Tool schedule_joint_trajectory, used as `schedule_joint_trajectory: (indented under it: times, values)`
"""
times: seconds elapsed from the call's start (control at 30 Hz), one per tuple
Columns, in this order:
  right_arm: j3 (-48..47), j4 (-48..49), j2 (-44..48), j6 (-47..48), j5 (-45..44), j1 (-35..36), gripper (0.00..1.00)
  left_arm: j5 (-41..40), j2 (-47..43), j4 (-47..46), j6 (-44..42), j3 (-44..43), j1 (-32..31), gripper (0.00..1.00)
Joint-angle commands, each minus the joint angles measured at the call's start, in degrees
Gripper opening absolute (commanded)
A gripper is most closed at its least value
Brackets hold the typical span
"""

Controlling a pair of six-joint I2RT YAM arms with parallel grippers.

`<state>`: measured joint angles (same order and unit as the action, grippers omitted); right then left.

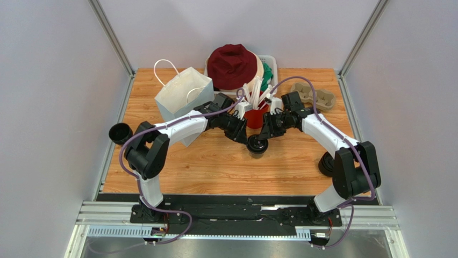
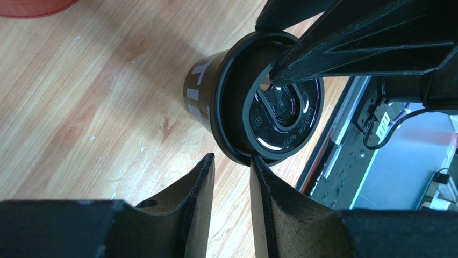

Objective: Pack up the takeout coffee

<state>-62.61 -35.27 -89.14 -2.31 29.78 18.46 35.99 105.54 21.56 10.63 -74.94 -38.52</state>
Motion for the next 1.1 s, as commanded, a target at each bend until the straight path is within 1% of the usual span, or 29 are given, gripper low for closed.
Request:
schedule_joint_trajectory:
  times: [0.0,0.13,0.33,0.47,0.57,0.7,0.83,1.07]
  values:
    - [3.5,-3.8,-1.5,5.3,-10.4,0.2,0.32,-10.0,5.6,4.3,-4.4,2.1,-2.9,0.38]
    - [3.6,-4.0,-1.3,5.5,-11.6,0.2,0.32,-11.6,7.0,5.4,-4.7,1.0,-3.8,0.37]
    - [4.8,-4.7,-1.4,7.0,-13.7,0.2,0.32,-11.6,8.2,6.1,-4.6,0.1,-4.3,0.37]
    - [4.9,-4.9,-1.0,7.2,-13.3,0.1,0.31,-11.3,7.8,6.4,-4.3,-1.0,-4.4,0.36]
    - [4.9,-4.5,0.1,7.1,-12.6,0.1,0.31,-10.2,4.7,5.5,-4.2,-1.9,-3.8,0.37]
    - [4.9,-4.4,1.0,7.1,-11.5,-0.1,0.31,-6.9,-0.6,6.6,-4.7,-5.4,-2.7,0.42]
    - [4.8,-4.4,1.3,6.9,-11.1,-0.1,0.31,-5.0,-3.4,7.9,-5.1,-9.1,-2.4,0.45]
    - [4.7,-5.4,2.8,7.4,-11.0,-1.1,0.32,-3.8,-7.5,10.2,-6.1,-11.5,-1.6,0.49]
